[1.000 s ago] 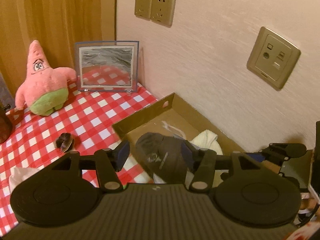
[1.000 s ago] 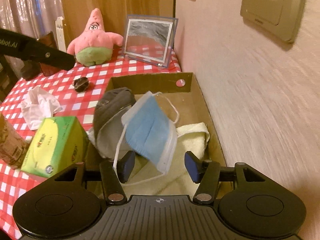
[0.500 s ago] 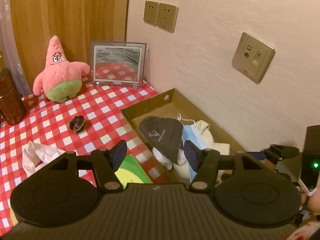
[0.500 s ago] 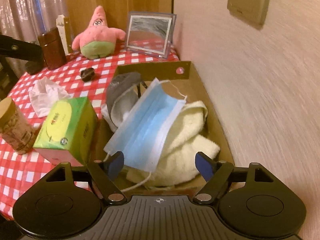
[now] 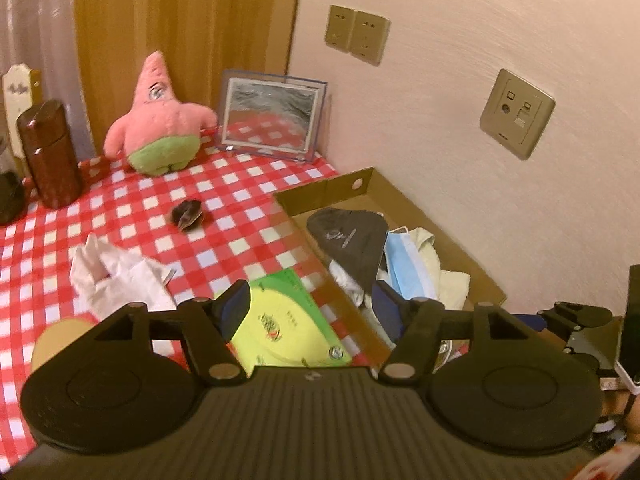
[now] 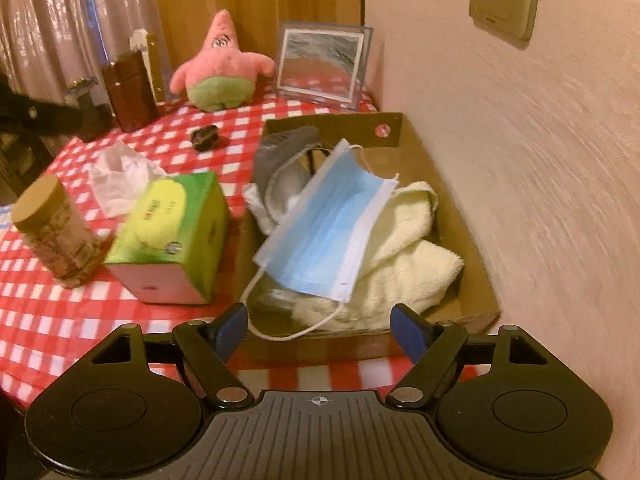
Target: Organize soft objects
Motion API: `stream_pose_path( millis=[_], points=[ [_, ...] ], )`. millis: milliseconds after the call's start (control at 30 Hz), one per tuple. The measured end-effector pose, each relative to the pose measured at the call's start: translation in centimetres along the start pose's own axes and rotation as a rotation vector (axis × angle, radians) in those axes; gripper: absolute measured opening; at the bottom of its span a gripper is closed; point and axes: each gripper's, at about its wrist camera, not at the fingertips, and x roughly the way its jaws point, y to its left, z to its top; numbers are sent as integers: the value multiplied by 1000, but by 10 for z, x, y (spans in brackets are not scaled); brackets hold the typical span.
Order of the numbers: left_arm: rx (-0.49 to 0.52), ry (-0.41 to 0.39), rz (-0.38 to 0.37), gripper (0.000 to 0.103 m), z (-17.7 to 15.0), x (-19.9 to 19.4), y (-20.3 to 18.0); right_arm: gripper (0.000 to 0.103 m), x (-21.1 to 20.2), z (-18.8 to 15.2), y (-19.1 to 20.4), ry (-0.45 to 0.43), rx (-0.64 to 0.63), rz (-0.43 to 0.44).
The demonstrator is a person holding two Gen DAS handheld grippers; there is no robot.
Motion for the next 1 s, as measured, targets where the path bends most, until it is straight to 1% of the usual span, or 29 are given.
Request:
stream_pose_path(
  millis=[133, 200, 333, 400, 433, 600, 767, 1000],
  points=[
    [-24, -8, 13, 64, -16, -14, 7, 78, -14, -1, 14, -20, 22, 18],
    [-38, -21, 35, 68, -24, -24, 11, 78, -21, 1, 20, -33, 23, 30],
    [-65, -42, 87, 72, -41, -43, 22, 78, -34, 6, 32, -67, 53, 46],
    [-83, -49, 107, 78, -49, -54, 29, 78, -40, 9, 39, -84, 71, 63],
    [-97, -53, 114, 78, -53, -60, 33, 78, -42, 11, 43, -90, 75, 71],
    [-152, -72, 170, 85, -66, -86, 52, 78, -53, 17, 68, -118, 66, 112],
    [-177, -74, 233, 87, -77, -105, 69, 78, -55, 18, 91, -119, 41, 144],
    [-228, -71, 269, 88, -90, -120, 91, 78, -49, 18, 110, -107, 19, 167]
  ],
)
